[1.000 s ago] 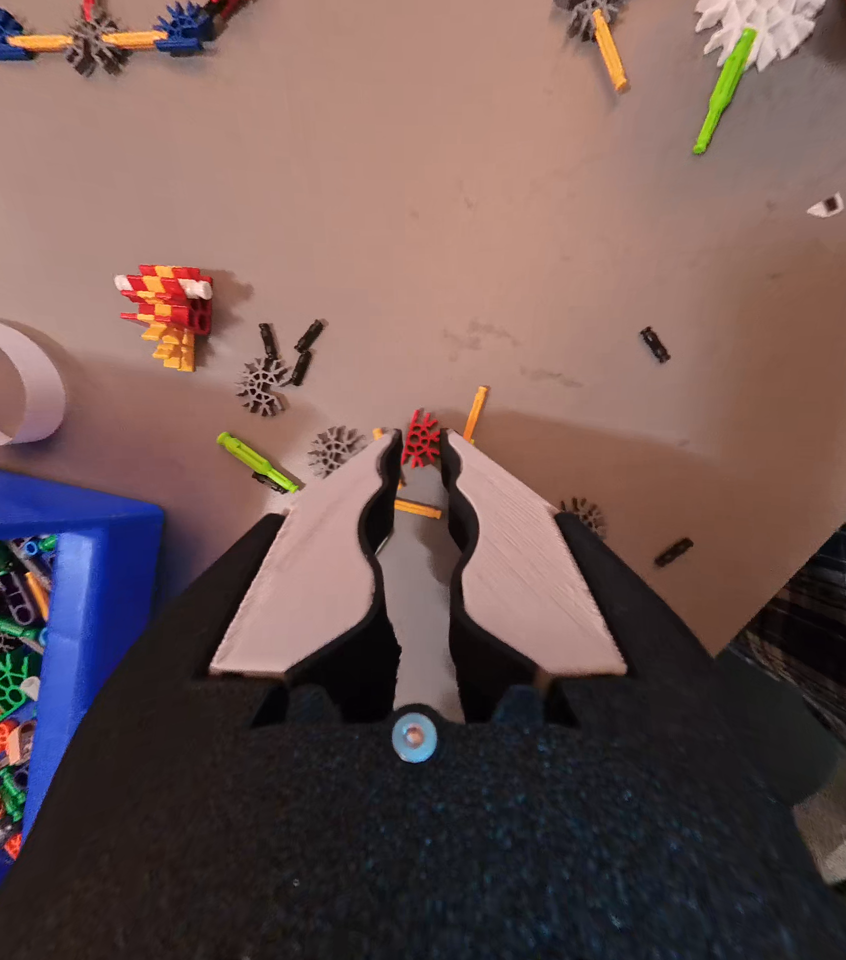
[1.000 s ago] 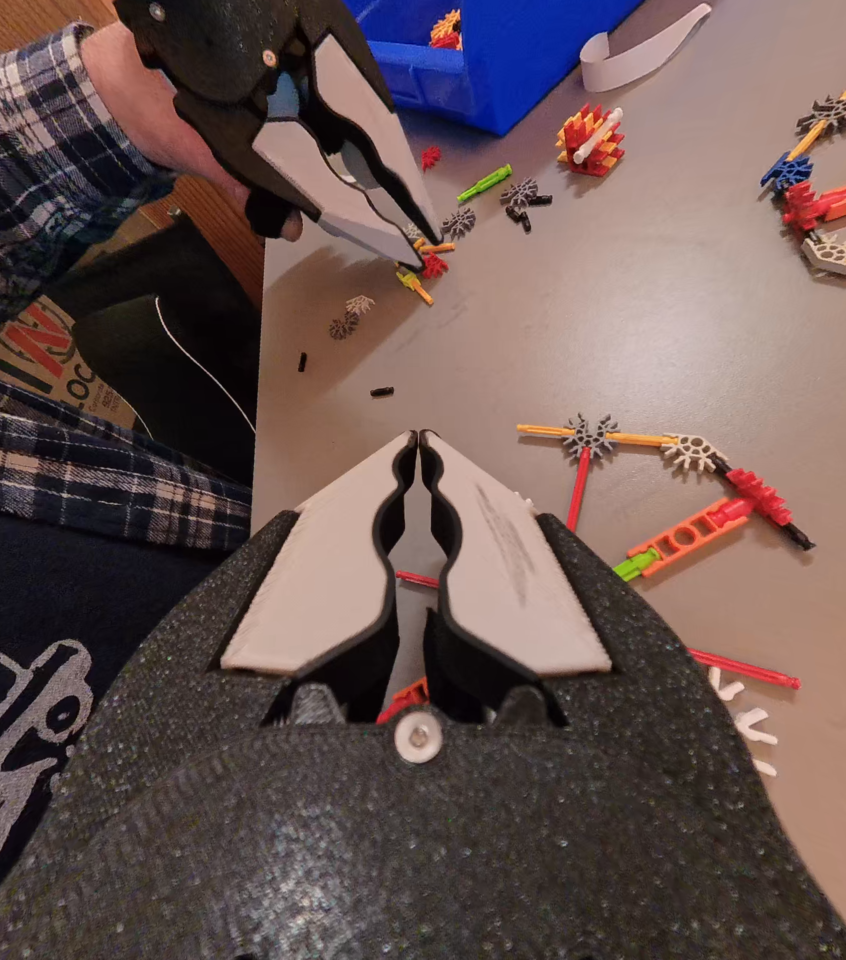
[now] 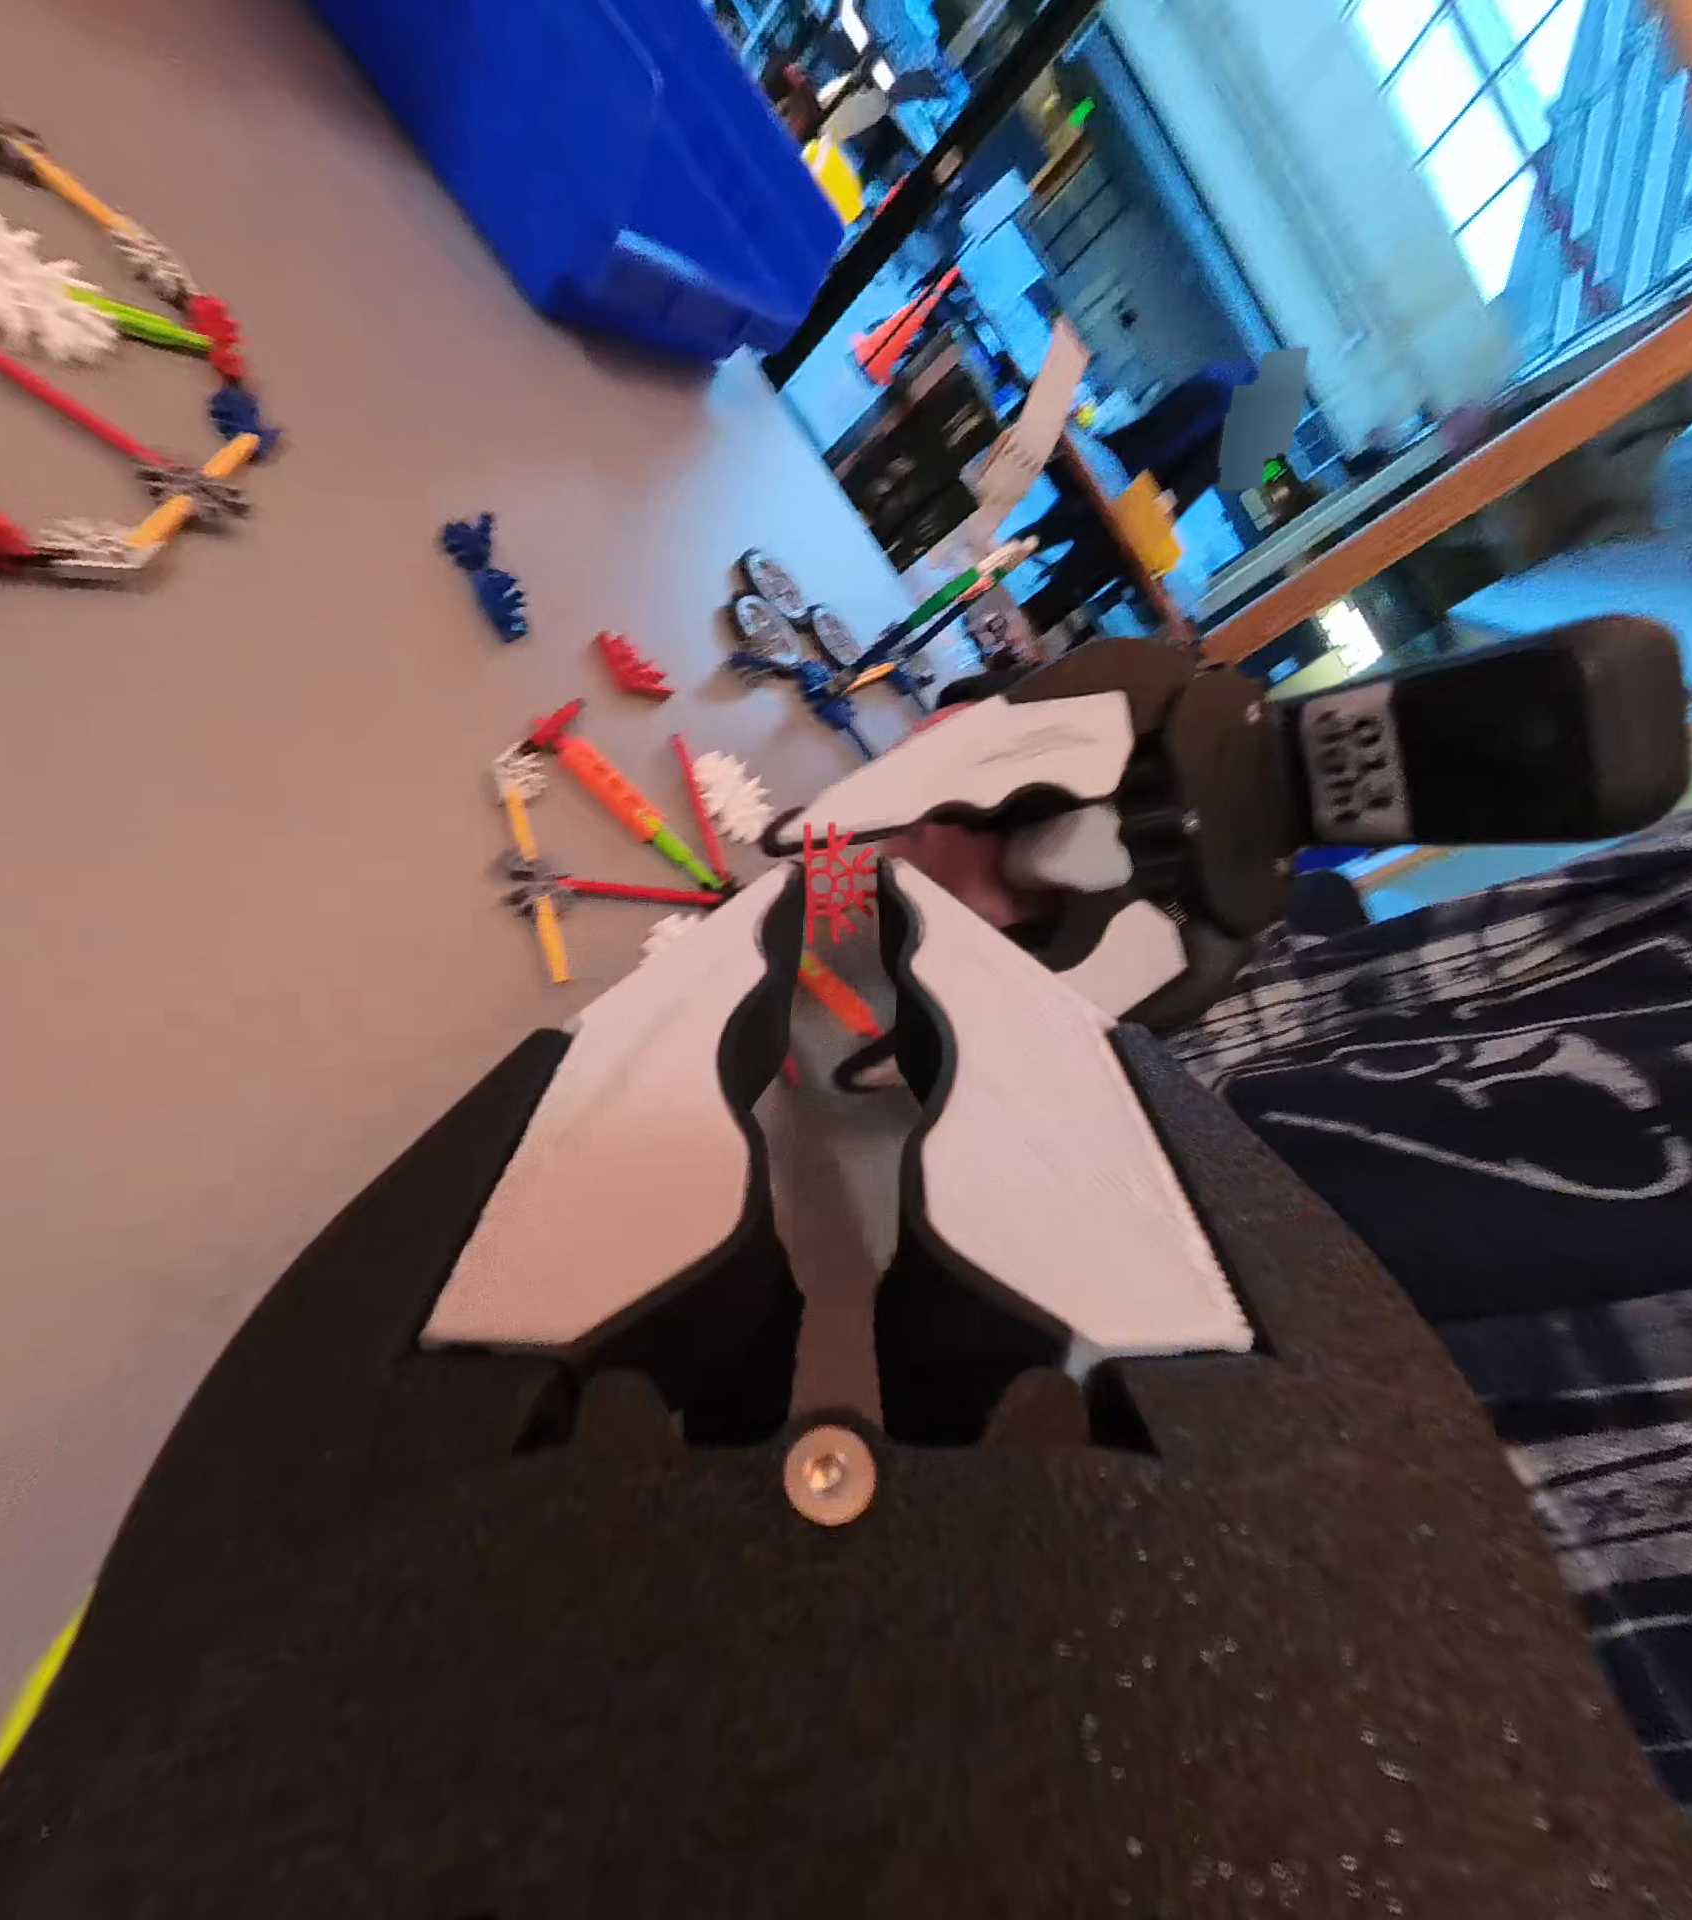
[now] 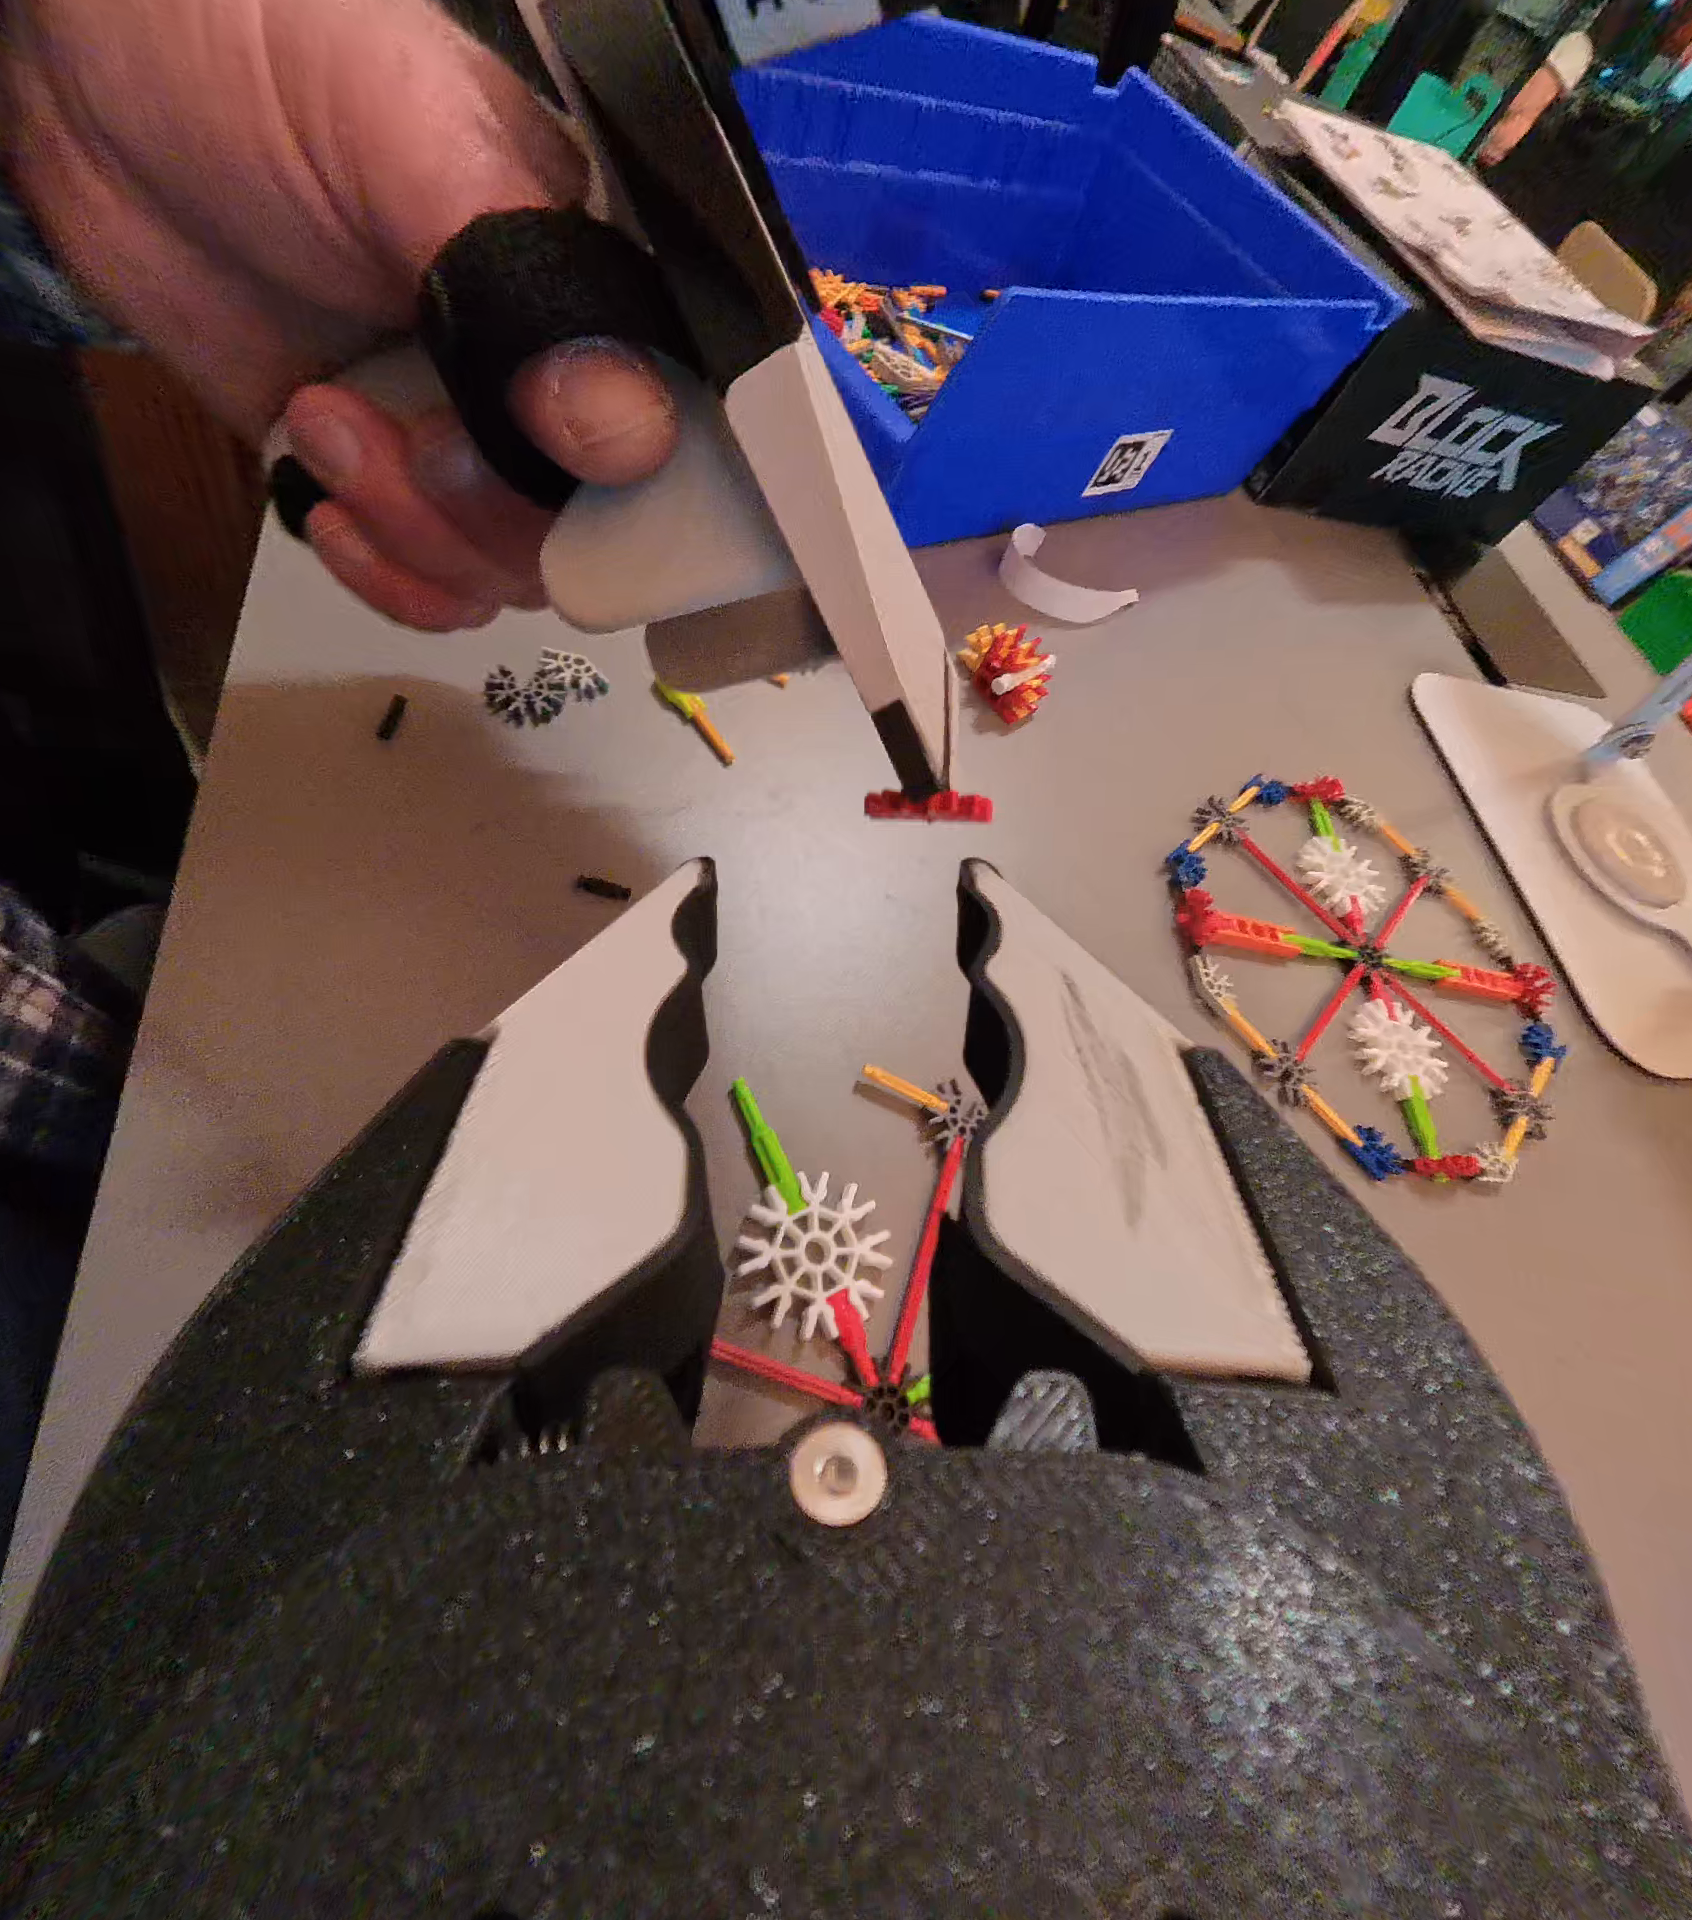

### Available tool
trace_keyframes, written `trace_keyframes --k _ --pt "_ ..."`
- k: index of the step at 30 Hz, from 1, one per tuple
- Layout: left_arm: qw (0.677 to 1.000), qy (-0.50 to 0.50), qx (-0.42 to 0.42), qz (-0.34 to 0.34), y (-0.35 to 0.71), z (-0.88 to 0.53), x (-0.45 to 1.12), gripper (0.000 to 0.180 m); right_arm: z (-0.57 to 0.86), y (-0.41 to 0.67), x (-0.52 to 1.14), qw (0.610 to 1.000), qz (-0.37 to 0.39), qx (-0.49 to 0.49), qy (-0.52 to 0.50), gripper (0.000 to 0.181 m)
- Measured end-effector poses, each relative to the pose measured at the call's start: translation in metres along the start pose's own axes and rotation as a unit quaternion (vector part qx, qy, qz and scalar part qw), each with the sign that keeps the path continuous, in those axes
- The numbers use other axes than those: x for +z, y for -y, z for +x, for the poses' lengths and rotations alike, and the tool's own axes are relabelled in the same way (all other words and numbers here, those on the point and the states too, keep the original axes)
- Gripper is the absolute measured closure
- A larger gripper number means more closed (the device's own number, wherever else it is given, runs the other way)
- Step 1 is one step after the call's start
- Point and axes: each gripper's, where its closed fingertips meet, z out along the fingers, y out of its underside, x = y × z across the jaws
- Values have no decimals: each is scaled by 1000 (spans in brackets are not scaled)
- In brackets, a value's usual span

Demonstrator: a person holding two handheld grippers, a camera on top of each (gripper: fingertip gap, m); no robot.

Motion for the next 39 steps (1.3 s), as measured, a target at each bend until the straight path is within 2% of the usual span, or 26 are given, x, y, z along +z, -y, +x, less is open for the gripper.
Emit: trace_keyframes --k 4,5,8,11,14,19,23,30,34,37,39 --pt "996 -53 -60 33 2 13 5 169 15 6 -2 998 9 -14 -53 134" --pt "995 -61 -72 44 3 14 4 180 16 9 -3 998 15 -16 -58 135" --pt "988 -87 -104 70 6 16 2 180 16 14 -6 998 27 -25 -59 150" --pt "992 -56 -92 57 -2 6 5 180 16 3 -4 998 3 -26 -58 161" --pt "997 -10 -60 41 -11 -7 2 180 22 -12 -18 998 -8 15 -56 161" --pt "998 -7 -48 36 -20 -7 2 180 40 -34 -76 988 -3 118 -96 161" --pt "1000 -15 -11 10 -18 0 16 180 16 -53 -97 985 -24 145 -89 160" --pt "997 -27 55 -49 -8 8 48 178 -2 -18 -122 985 18 152 -79 160" --pt "996 -35 65 -56 -5 11 59 178 37 -1 -178 972 47 177 -150 160" --pt "994 -31 80 -68 -10 10 66 177 96 -28 -234 949 -11 205 -241 160" --pt "993 -30 87 -74 -13 9 70 177 133 -62 -261 936 -89 212 -266 154"
